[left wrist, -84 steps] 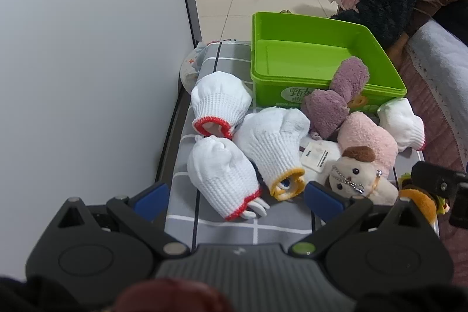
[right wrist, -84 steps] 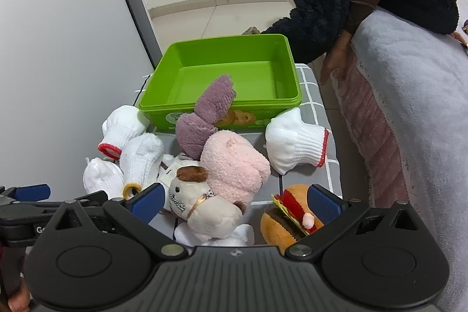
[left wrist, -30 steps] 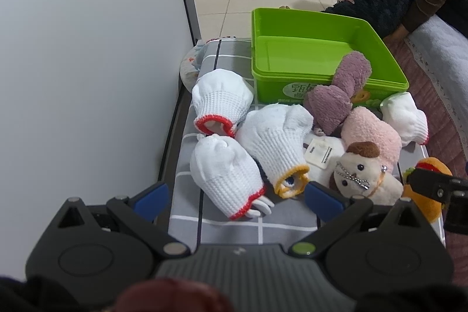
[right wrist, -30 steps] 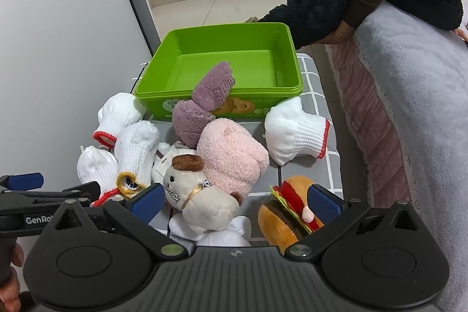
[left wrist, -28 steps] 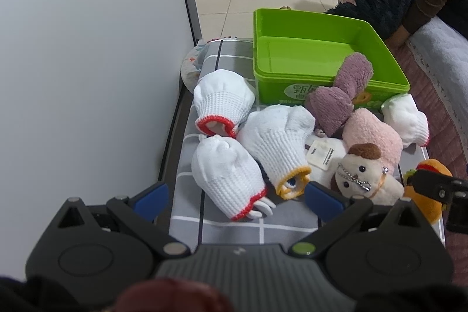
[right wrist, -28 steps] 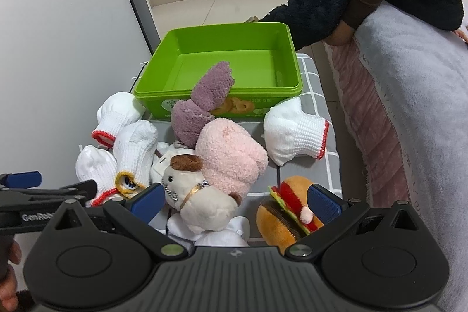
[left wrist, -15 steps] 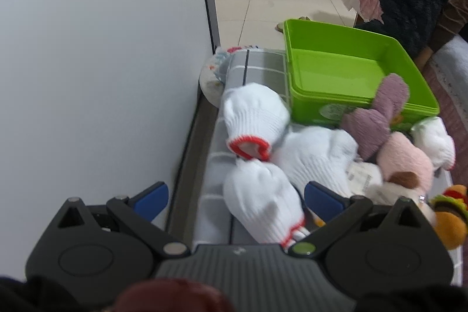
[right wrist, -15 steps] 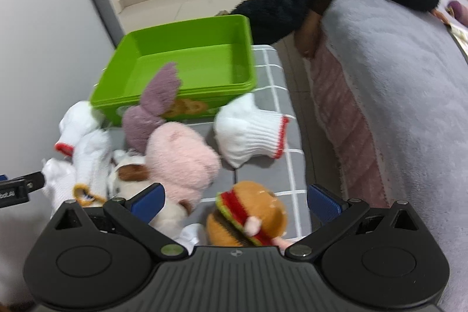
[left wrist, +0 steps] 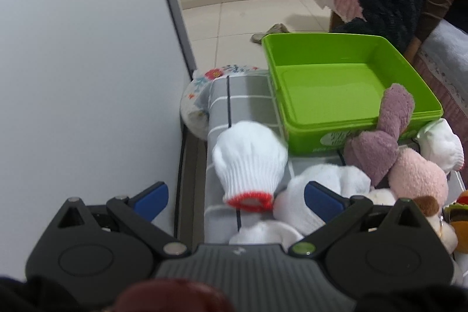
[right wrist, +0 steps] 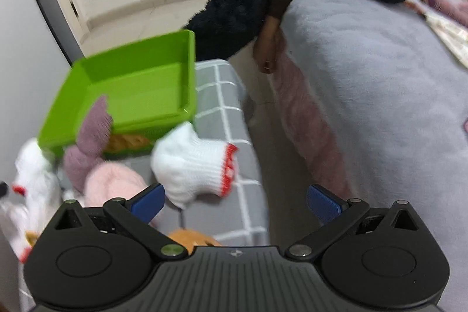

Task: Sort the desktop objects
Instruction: 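Grasp a white red-cuffed glove with the left gripper while the right gripper grasps another glove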

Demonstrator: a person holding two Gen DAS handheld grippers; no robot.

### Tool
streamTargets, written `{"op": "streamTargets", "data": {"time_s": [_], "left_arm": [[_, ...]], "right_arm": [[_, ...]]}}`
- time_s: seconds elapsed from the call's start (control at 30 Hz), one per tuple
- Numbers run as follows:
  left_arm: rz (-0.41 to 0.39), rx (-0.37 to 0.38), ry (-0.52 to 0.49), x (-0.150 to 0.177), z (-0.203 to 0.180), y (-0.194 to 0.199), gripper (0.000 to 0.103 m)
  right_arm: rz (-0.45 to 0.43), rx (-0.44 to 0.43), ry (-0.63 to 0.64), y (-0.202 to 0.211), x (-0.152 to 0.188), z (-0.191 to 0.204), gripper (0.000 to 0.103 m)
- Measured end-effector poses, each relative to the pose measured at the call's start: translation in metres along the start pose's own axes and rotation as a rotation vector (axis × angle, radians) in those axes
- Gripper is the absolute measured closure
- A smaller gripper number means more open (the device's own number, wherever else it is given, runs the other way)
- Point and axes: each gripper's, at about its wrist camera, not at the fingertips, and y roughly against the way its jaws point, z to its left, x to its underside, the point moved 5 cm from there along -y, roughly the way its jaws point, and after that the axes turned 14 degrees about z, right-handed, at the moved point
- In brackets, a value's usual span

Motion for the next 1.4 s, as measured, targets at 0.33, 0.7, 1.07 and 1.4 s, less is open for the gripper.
{"op": "streamTargets", "data": {"time_s": [0.33,0.7,1.07,1.4], "left_arm": [[0.067,0.053,0.067,-0.024,0.022,-0.027,0.0],[0.03,0.182,0.104,-0.024,0.014,-0.055,0.0],[0.005,0.183,0.076,-0.021,-0.006,-0.066,0.002],[-0.014,0.157,0.123,-0.016,0.004,-0.067,0.017]], "right_arm": [[0.09,-0.136,-0.09,-0.032,-0.023,0.002,0.0],[0.129,-0.182,-0.137,-0.055,-0.031,0.0,0.0],[0.135,-0.22,-0.192,-0.073,-0.031,0.004,0.0],[0.135,-0.251,-0.202,-0.075,-0.028,0.008,0.009]]}}
